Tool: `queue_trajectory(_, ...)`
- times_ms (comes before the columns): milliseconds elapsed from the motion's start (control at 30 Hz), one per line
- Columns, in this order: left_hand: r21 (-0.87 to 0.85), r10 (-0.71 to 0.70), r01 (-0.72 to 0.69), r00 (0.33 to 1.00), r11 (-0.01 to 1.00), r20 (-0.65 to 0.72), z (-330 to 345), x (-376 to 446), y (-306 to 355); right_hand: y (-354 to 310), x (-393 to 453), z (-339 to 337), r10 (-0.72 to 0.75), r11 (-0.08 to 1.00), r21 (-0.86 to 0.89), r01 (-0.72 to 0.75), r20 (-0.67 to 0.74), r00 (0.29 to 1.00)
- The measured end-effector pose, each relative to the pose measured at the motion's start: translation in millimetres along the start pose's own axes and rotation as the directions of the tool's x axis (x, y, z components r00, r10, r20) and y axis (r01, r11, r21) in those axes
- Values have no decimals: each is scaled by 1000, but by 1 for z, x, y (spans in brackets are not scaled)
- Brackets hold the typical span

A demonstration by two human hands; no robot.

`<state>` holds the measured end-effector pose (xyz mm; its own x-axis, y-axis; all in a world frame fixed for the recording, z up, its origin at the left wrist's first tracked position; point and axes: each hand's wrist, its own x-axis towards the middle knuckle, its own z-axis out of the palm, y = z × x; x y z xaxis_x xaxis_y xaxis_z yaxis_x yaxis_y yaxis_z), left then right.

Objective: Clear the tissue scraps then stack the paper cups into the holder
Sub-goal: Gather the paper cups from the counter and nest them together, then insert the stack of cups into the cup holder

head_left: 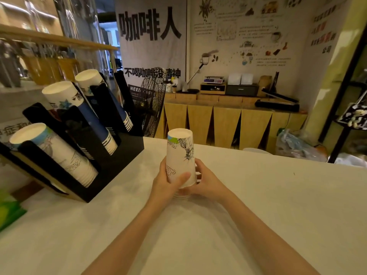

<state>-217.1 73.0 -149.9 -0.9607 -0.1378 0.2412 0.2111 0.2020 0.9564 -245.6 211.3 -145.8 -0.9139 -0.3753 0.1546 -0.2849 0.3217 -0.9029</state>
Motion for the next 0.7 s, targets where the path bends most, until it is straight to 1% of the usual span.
queue_trajectory(67,9,11,-10,1000,1000,-14,1,0,-4,0,-1,1,0,1000,12,0,-12,1000)
queue_trajectory(167,39,37,-37,999,999,2,1,-2,-6,1,1,0,4,999,43,-2,-38,999)
queue_trajectory(267,57,11,-8,999,998,-49,-1,-1,-7,0,1,0,37,987,158,-27,-60,998)
queue_trajectory(367,27,-9,12,992,1000,-128,-10,-1,-9,1,3,3,124,939,330,-95,-68,990)
queue_trajectory(467,27,12,-7,986,1000,-165,-20,-4,-7,-1,3,13,172,903,405,-141,-41,984)
queue_trajectory(567,76,61,-46,975,996,-215,-33,-7,6,-17,0,27,196,826,537,-168,5,981)
queue_trajectory(633,79,98,-81,968,994,-233,-49,-8,22,-36,1,36,183,752,642,-147,11,983)
queue_trajectory(700,107,168,-145,954,984,-249,-70,-8,40,-60,1,47,148,684,722,-106,5,989)
